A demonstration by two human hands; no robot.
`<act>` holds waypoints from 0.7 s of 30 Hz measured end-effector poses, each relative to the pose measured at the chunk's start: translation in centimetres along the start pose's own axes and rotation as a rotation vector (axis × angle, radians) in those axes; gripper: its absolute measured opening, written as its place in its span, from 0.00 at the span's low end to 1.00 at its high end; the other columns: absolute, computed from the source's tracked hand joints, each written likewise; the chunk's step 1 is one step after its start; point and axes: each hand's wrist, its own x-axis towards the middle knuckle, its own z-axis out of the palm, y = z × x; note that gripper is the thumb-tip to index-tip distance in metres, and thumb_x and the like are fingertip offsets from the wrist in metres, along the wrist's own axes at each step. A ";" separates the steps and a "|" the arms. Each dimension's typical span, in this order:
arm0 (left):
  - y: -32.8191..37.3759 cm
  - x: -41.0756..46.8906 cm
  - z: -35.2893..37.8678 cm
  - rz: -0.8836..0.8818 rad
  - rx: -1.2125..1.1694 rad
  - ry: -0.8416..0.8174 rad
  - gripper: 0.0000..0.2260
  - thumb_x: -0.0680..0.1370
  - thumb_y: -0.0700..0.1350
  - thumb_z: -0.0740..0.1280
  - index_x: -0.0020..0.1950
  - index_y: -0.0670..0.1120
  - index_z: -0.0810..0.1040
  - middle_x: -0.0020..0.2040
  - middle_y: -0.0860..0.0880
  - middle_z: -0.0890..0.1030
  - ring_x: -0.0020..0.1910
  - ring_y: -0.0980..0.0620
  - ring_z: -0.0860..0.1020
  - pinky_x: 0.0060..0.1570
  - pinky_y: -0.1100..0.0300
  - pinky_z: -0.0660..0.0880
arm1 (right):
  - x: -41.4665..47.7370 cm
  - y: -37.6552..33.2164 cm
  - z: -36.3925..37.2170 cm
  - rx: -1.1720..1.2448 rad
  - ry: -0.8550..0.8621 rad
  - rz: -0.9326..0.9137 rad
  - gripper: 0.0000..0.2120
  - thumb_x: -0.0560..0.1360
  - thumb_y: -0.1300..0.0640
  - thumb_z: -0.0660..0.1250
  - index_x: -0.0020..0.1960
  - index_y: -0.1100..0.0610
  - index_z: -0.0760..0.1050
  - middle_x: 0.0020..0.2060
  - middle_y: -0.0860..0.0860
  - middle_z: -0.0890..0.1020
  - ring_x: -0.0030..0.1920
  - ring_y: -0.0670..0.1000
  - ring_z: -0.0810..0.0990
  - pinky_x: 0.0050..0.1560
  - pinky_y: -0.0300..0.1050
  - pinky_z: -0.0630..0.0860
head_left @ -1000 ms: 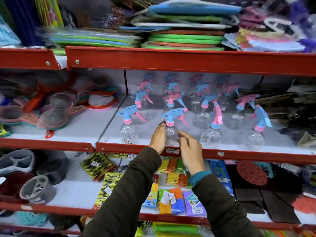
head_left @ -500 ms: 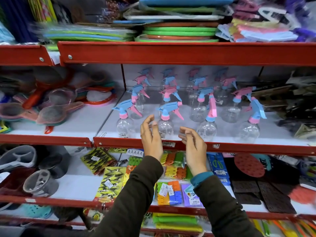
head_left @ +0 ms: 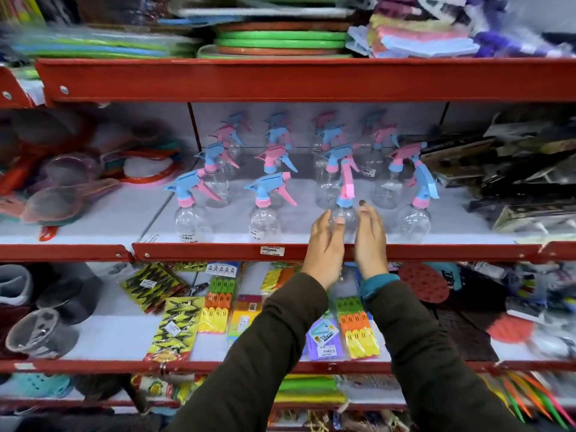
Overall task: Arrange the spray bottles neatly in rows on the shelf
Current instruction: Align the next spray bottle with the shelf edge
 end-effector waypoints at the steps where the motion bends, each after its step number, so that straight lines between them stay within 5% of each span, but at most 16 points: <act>1: 0.2 0.2 0.6 -0.009 0.021 -0.008 0.25 0.85 0.52 0.53 0.81 0.44 0.58 0.81 0.46 0.59 0.80 0.52 0.59 0.71 0.69 0.51 | 0.4 -0.1 -0.2 0.007 -0.036 0.017 0.18 0.82 0.51 0.54 0.68 0.54 0.74 0.70 0.53 0.75 0.69 0.51 0.73 0.73 0.49 0.66; 7: 0.4 1.2 1.5 -0.085 0.054 -0.015 0.26 0.86 0.49 0.51 0.82 0.42 0.51 0.84 0.46 0.50 0.83 0.51 0.52 0.71 0.68 0.46 | -0.9 0.1 -1.0 -0.010 -0.093 0.036 0.23 0.80 0.47 0.55 0.72 0.52 0.73 0.72 0.53 0.74 0.72 0.51 0.72 0.76 0.54 0.65; 10: 0.2 1.9 0.8 -0.081 0.098 -0.019 0.25 0.85 0.41 0.52 0.82 0.40 0.51 0.83 0.43 0.53 0.82 0.49 0.53 0.74 0.66 0.48 | -1.6 0.3 -1.2 -0.068 -0.089 0.011 0.20 0.83 0.54 0.54 0.74 0.53 0.70 0.73 0.55 0.70 0.73 0.51 0.69 0.77 0.48 0.61; 15: 0.4 2.6 0.2 -0.063 0.135 -0.050 0.27 0.82 0.41 0.55 0.81 0.40 0.54 0.83 0.42 0.55 0.82 0.47 0.55 0.76 0.62 0.50 | -2.0 0.3 -1.3 -0.081 -0.097 0.030 0.21 0.83 0.53 0.55 0.76 0.53 0.66 0.73 0.56 0.65 0.72 0.52 0.68 0.69 0.41 0.60; 21: 0.4 1.5 0.9 -0.093 0.077 0.082 0.25 0.83 0.40 0.55 0.81 0.42 0.56 0.81 0.44 0.57 0.80 0.46 0.58 0.78 0.56 0.54 | -0.5 0.0 -1.2 -0.103 -0.102 0.040 0.23 0.83 0.54 0.54 0.77 0.55 0.65 0.77 0.55 0.66 0.77 0.54 0.64 0.79 0.52 0.59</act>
